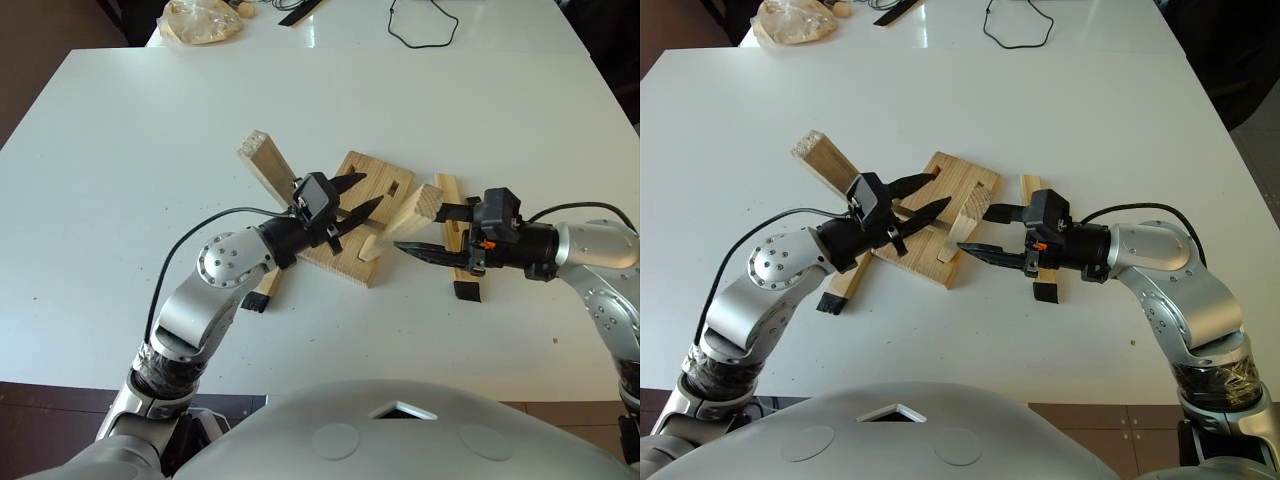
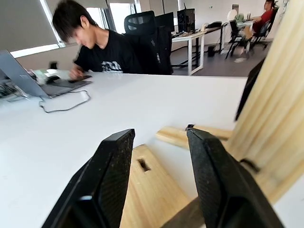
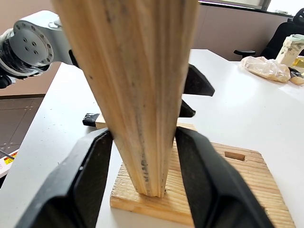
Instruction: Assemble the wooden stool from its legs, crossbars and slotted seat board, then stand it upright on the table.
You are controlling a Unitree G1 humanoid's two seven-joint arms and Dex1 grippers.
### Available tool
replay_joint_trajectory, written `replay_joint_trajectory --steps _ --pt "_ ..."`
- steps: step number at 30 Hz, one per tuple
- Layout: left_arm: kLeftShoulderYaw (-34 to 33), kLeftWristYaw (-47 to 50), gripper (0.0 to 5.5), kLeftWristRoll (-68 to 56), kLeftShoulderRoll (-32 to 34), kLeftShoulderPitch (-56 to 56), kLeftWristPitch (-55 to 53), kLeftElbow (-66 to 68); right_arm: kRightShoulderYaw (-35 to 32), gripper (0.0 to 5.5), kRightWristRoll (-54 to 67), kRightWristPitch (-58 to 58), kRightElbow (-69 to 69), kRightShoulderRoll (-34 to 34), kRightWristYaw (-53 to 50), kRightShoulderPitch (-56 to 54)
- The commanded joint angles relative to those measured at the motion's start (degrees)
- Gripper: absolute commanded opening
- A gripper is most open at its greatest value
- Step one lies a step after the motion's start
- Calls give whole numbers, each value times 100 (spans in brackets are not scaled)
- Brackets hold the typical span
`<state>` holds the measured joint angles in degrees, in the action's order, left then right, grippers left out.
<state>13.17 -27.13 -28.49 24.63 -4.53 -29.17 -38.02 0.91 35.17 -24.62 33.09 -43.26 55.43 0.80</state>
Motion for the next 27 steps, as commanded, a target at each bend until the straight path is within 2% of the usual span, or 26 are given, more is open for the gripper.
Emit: replay_joint_trajectory --steps 1,5,8,11,14,17,22,27 --pt "-823 190 205 -1235 17 -775 -679 -623 18 211 -136 14 -16 -5 -67 32" --pt "-1714 760 205 -2619 235 -1905 -1204 -800 18 211 -199 62 -21 19 -114 120" --pt "-2406 1147 205 -3238 616 -2652 -1369 -440 16 211 -205 86 -19 7 -138 152" --pt "-3100 1028 205 -2885 1329 -2983 -1305 440 -1 210 -197 101 4 -21 -148 185" --pt "-2809 401 205 -1284 2057 -2323 -491 1351 -19 210 -176 100 24 -42 -157 181" --pt "-2396 55 205 -173 2167 -1659 406 2041 -3 209 -166 95 -6 -52 -129 103" --pt "-1724 110 205 907 1495 -1014 1412 2733 23 209 -112 45 -37 -75 -63 -56" --pt "-1169 82 205 1327 825 -720 1755 2755 117 209 -119 3 -132 -84 44 -252"
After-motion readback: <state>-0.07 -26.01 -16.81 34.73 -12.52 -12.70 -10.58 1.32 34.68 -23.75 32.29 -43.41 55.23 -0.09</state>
